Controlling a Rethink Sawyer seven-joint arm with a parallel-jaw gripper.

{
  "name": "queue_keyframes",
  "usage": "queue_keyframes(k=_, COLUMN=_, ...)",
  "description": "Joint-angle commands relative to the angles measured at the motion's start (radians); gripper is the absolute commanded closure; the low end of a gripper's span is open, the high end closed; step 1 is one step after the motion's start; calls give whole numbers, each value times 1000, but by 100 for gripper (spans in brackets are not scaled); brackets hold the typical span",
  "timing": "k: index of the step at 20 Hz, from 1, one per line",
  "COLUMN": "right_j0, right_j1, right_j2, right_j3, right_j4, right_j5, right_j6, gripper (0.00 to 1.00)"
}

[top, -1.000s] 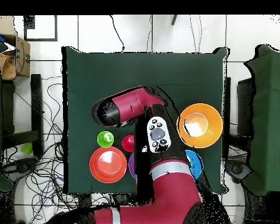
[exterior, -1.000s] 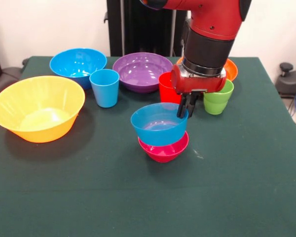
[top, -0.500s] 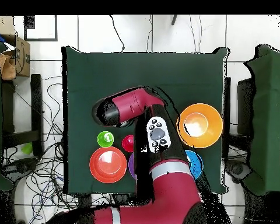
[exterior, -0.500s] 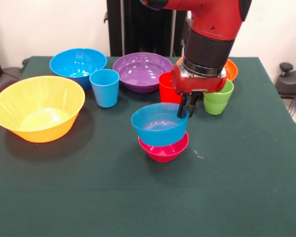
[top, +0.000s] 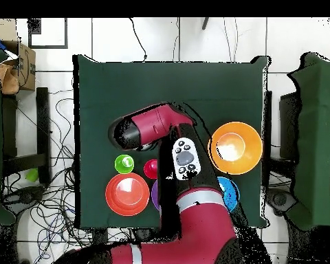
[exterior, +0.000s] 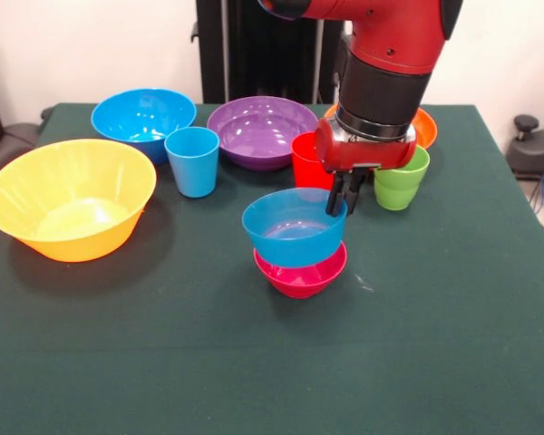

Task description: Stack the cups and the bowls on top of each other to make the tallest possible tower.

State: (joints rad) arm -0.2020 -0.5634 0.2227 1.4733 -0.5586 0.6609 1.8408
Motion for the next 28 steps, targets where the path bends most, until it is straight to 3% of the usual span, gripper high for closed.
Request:
queue_keyframes(k=1, right_j0=-2, right_j1=60, right_j2=85, right_j3=48, right_j4=-68, right_j5=-4, right_j6=-158, gripper=100)
queue_keyframes(k=8, right_j0=-12, right_j1=64, right_j2=87, right_j3=58, right_j4=-70, right_j5=-46, right_j6=-135, gripper=100)
queue_keyframes(k=23, right_j0=-15, right_j1=75, right_j2=89, right_j3=40, right_j4=-65, right_j5=-25, right_j6=-143, gripper=100)
queue_keyframes(k=24, right_j0=-15, right_j1=75, right_j2=89, right_j3=39, right_j4=-65, right_j5=-23, right_j6=-144, gripper=0)
queue_keyframes(k=28, right_j0=-12, right_j1=74, right_j2=85, right_j3=38, right_j4=-71, right_j5=-37, right_j6=-136, gripper=0)
